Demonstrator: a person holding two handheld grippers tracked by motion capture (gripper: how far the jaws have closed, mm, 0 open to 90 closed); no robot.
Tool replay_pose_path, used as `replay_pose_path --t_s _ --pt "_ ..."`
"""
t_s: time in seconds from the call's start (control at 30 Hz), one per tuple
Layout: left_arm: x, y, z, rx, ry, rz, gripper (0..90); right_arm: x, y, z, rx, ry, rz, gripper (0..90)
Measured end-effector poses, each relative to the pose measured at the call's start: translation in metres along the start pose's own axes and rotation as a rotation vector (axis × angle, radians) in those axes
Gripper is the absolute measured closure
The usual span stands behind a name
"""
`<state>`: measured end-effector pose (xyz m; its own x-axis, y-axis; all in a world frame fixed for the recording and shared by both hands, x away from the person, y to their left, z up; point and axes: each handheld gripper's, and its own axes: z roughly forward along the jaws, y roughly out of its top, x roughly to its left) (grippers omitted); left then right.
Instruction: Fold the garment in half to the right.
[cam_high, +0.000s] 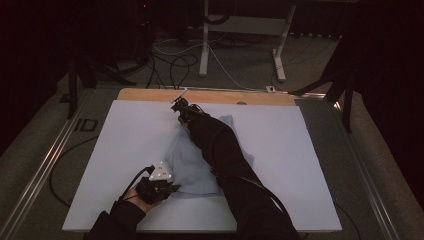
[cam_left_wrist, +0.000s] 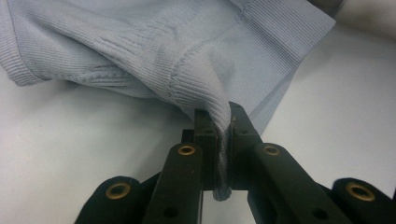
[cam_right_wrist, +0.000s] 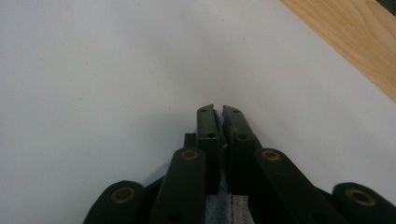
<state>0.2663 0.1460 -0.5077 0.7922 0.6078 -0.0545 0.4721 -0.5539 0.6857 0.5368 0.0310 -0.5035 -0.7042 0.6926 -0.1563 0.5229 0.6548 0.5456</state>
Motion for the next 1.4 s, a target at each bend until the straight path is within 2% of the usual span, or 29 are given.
replay_pose_path --t_s 0.07,0.1,0.13,0.3,0.33,0.37,0.7,0.93,1.23,1.4 --pt "0.0 0.0 -0.001 0.001 0.002 0.001 87.1 0.0 0.001 -0.002 -0.014 -0.002 0.004 87.3" --pt "0.0 0.0 -0.001 -0.001 0.003 0.001 87.1 -0.001 0.001 -0.004 -0.018 -0.008 -0.011 87.6" --pt "0.0 0.0 -0.001 -0.001 0.004 0.002 87.1 0.0 0.001 -0.005 -0.023 -0.012 -0.002 87.6" --pt "0.0 0.002 -0.003 -0.003 0.005 0.013 87.0 -0.001 0.003 -0.012 -0.029 -0.01 -0.035 87.7" --pt "-0.001 0.002 -0.003 -0.005 0.004 0.012 87.1 -0.001 0.004 -0.014 -0.032 -0.012 -0.029 87.7" --pt "-0.001 0.003 -0.004 -0.004 0.005 0.02 87.1 -0.002 0.004 -0.015 -0.033 0.0 -0.03 87.7" --pt "-0.004 0.01 -0.009 -0.02 0.001 0.069 87.1 -0.008 0.005 -0.034 -0.068 0.001 -0.037 87.7" --pt "-0.007 0.019 -0.011 -0.026 -0.005 0.105 87.1 -0.014 0.002 -0.047 -0.089 0.021 -0.05 87.7" --pt "-0.013 0.033 -0.01 -0.035 -0.033 0.162 87.1 -0.024 -0.006 -0.063 -0.13 0.04 -0.066 87.7" --pt "-0.017 0.041 -0.008 -0.033 -0.043 0.182 87.2 -0.028 -0.01 -0.071 -0.147 0.033 -0.07 87.7"
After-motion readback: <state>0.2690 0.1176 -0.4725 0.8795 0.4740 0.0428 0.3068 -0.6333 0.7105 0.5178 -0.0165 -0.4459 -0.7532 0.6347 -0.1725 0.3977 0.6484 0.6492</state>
